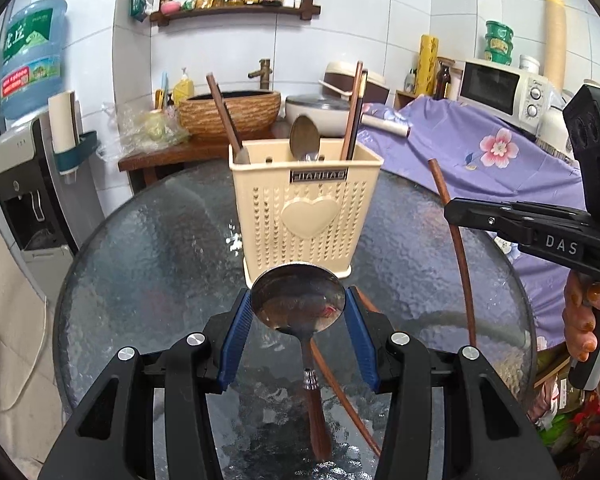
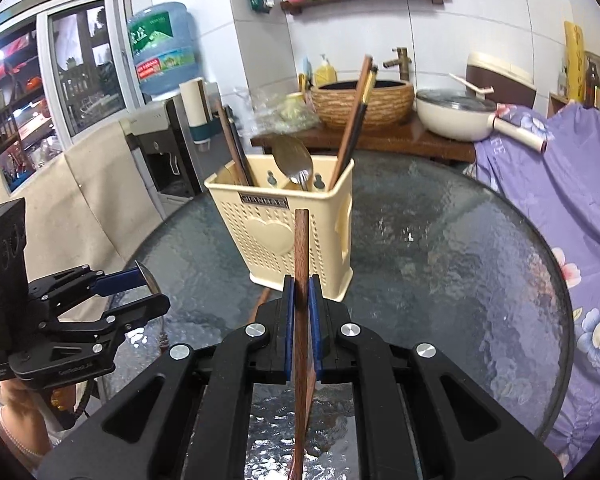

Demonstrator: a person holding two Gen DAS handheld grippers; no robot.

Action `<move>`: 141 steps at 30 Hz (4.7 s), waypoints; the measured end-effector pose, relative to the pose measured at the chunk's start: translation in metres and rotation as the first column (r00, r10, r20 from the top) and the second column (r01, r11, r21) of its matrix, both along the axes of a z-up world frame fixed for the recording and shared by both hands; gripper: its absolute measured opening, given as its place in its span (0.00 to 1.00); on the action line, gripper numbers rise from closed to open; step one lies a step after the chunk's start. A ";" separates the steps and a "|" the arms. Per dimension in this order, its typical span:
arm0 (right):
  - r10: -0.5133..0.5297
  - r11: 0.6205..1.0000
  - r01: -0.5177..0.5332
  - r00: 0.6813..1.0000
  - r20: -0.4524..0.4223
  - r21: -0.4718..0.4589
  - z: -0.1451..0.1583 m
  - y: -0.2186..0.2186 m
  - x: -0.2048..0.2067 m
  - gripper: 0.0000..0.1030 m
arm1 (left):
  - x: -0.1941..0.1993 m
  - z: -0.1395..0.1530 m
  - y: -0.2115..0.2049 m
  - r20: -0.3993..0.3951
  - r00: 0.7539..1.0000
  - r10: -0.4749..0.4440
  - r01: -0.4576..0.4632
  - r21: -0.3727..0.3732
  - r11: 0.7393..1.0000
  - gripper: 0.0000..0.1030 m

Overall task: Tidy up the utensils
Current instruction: 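Lift the spoon and chopstick and carry them above the cream holder, then lower the spoon and chopstick into the holder and open both grippers, then move both tools back down toward the wooden chopsticks on the table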

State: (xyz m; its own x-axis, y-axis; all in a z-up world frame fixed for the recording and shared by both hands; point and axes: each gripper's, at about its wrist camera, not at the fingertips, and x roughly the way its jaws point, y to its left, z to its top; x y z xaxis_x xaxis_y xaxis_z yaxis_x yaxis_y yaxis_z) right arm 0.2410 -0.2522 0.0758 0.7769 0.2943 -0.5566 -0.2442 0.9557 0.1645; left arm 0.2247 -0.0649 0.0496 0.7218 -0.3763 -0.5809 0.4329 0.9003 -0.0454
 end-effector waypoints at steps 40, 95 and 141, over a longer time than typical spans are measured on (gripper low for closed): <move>-0.001 1.000 0.001 0.964 0.265 -0.001 0.188 0.013 0.056 0.07 | 0.087 0.169 -0.013 0.227 0.972 0.054 -0.025 -0.129 0.991 0.44; -0.108 0.990 0.122 0.978 0.178 -0.070 0.065 0.001 0.111 0.09 | 0.124 0.045 -0.040 0.129 0.987 0.098 -0.096 -0.023 0.995 0.55; -0.033 0.983 -0.022 0.955 -0.293 -0.182 -0.130 0.032 0.053 0.34 | 0.051 -0.092 -0.016 -0.205 0.976 0.076 -0.056 0.100 0.993 0.60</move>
State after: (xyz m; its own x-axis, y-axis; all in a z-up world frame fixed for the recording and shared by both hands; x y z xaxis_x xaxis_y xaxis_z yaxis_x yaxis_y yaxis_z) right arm 0.2945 -0.2198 -0.0537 0.5721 0.1634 -0.8038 -0.2062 0.9771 0.0519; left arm 0.2761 -0.0812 -0.0420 0.6032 -0.2688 -0.7510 0.3620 0.9312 -0.0426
